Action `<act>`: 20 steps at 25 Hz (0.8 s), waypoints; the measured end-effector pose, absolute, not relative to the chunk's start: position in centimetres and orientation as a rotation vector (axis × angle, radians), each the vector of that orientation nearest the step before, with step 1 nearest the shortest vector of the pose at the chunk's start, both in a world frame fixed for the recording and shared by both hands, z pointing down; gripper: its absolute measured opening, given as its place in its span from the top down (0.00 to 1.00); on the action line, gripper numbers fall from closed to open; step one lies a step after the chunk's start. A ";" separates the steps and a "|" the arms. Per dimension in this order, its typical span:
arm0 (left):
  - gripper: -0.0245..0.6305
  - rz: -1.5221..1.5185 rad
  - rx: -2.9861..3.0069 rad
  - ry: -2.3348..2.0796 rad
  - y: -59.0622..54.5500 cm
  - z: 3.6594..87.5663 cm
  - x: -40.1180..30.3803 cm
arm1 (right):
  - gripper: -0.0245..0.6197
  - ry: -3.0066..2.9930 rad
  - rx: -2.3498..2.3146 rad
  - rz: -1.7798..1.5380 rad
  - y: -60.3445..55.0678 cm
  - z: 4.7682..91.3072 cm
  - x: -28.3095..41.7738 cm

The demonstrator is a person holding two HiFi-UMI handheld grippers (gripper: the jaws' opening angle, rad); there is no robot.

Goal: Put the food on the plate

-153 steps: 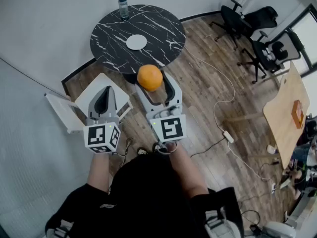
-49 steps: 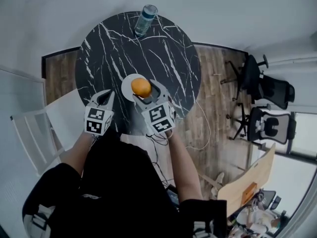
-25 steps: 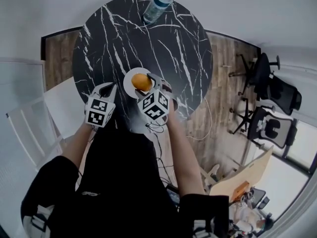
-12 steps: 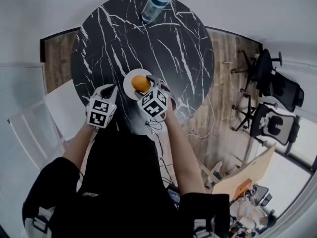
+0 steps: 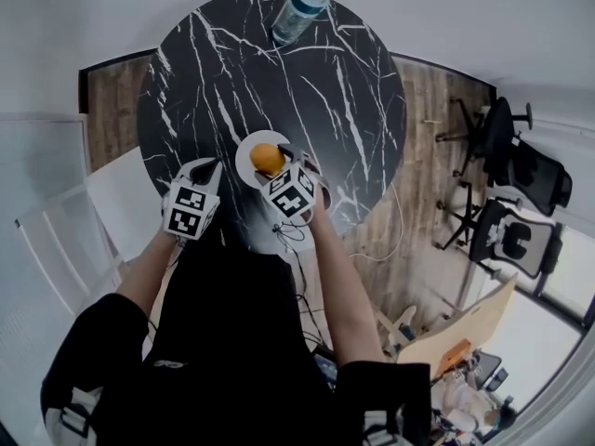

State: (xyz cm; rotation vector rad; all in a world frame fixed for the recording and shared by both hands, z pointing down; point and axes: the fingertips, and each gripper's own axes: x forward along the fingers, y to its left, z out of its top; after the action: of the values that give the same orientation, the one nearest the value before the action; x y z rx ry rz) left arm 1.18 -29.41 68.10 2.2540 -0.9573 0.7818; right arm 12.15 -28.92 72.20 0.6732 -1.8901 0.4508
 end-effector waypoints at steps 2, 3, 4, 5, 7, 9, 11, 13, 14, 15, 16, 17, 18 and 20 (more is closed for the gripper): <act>0.96 0.782 2.252 -0.960 -29.3 68.1 1.1 | 0.46 -1.890 0.669 0.451 -28.8 72.4 12.1; 0.96 0.782 2.251 -0.960 -29.3 68.2 1.1 | 0.46 -1.890 0.667 0.454 -28.8 72.4 12.1; 0.96 0.783 2.252 -0.959 -29.2 68.2 1.1 | 0.46 -1.889 0.666 0.458 -28.7 72.5 12.0; 0.96 0.783 2.252 -0.958 -29.1 68.2 1.1 | 0.46 -1.888 0.664 0.459 -28.7 72.6 12.0; 0.96 0.783 2.255 -0.957 -28.8 68.1 1.2 | 0.46 -1.886 0.660 0.452 -28.6 72.7 12.0; 0.96 0.782 2.257 -0.961 -28.7 68.0 1.3 | 0.46 -1.887 0.658 0.441 -28.6 72.7 12.0; 0.96 0.781 2.255 -0.971 -28.5 68.0 1.3 | 0.46 -1.888 0.660 0.437 -28.6 72.8 12.0; 0.96 0.782 2.249 -0.981 -28.2 68.0 1.2 | 0.46 -1.888 0.666 0.431 -28.6 73.0 12.1; 0.96 0.784 2.247 -0.986 -28.0 68.0 1.1 | 0.46 -1.889 0.672 0.427 -28.6 73.0 12.1; 0.96 0.785 2.245 -0.992 -27.8 68.0 1.0 | 0.46 -1.890 0.679 0.425 -28.6 73.0 12.1; 0.96 0.787 2.242 -0.998 -27.6 67.9 0.9 | 0.46 -1.891 0.687 0.422 -28.6 73.0 12.1; 0.96 0.789 2.240 -1.005 -27.4 67.9 0.8 | 0.46 -1.892 0.695 0.417 -28.7 73.0 12.2; 0.96 0.790 2.237 -1.011 -27.2 67.8 0.7 | 0.46 -1.895 0.702 0.410 -28.8 73.1 12.2; 0.96 0.789 2.232 -1.021 -26.5 67.6 0.5 | 0.46 -1.912 0.718 0.393 -28.8 73.1 12.2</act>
State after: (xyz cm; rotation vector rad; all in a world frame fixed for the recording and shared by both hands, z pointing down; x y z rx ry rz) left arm 0.51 -26.51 67.60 2.2318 -1.0214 0.7892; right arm 12.22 -28.80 73.07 0.7183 -1.9118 0.3926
